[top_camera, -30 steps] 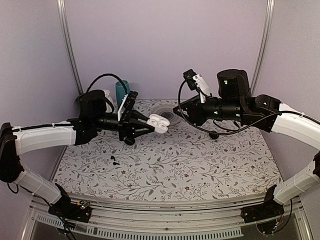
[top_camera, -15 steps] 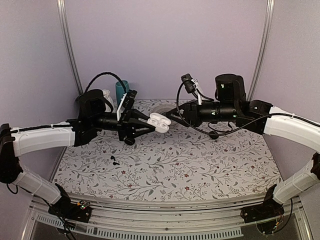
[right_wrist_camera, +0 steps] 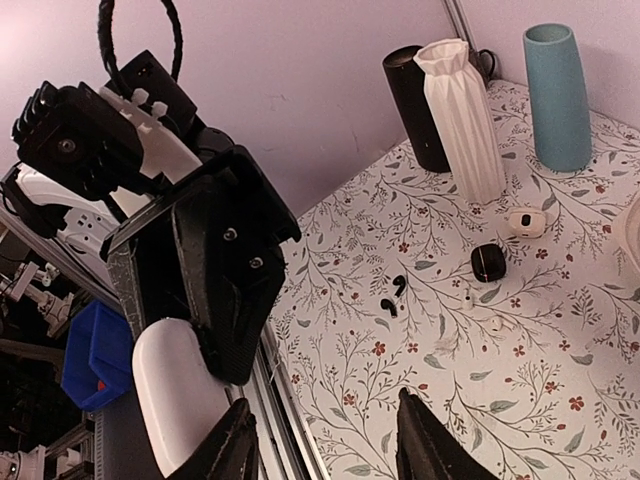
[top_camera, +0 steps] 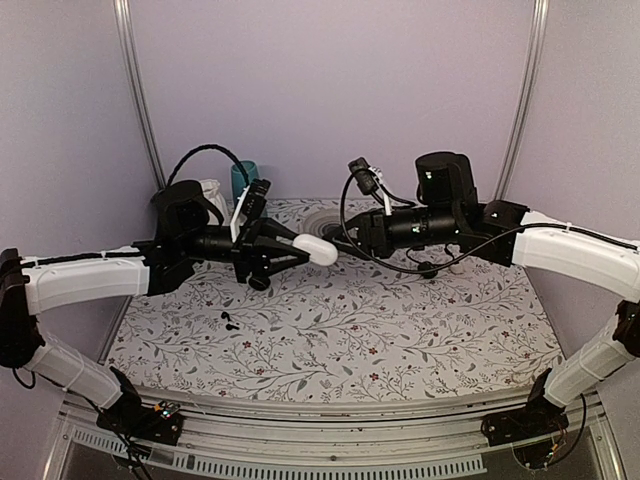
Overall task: Insert the wireless bluetooth earbuds into the charging case
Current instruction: Close the charging case with the earbuds, then pass from the left arm to the right
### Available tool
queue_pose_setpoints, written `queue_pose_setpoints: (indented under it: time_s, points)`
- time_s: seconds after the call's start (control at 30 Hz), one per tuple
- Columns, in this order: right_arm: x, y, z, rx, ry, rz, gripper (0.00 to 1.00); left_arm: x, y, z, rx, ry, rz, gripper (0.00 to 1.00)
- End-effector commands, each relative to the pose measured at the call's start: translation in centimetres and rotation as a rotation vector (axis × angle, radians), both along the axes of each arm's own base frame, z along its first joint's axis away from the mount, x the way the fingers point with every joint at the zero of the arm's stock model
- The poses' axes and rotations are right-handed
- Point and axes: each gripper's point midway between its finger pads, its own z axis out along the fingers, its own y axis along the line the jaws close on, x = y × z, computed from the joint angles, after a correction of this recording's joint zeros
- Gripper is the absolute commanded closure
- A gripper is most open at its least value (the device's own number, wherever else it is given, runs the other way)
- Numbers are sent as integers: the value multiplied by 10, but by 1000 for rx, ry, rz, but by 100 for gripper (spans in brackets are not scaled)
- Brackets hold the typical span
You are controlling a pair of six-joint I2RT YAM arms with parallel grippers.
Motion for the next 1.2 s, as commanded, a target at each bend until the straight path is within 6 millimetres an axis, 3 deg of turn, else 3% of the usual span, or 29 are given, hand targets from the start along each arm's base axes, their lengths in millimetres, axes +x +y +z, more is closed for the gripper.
queue_pose_setpoints:
  time_s: [0.0,0.23,0.43,0.77,0.97,1.17]
  points:
    - [-6,2,18,31,-34,41,53,-6,1,13,-37,-29,8,100]
    - [8,-16,26,23,-77,-91,53,-4,1,12,-32,-20,14,100]
    - [0,-32,40,99,-135,-111,50,0,0,10,-34,20,33,100]
    - [-38,-25,46,231,-158,97,47,11,-8,20,-77,162,23,100]
    - [-32,-15,40,257,-136,99,48,21,-8,24,-121,235,68,100]
    - [-20,-8,31,262,-94,62,56,23,-7,28,-156,269,76,100]
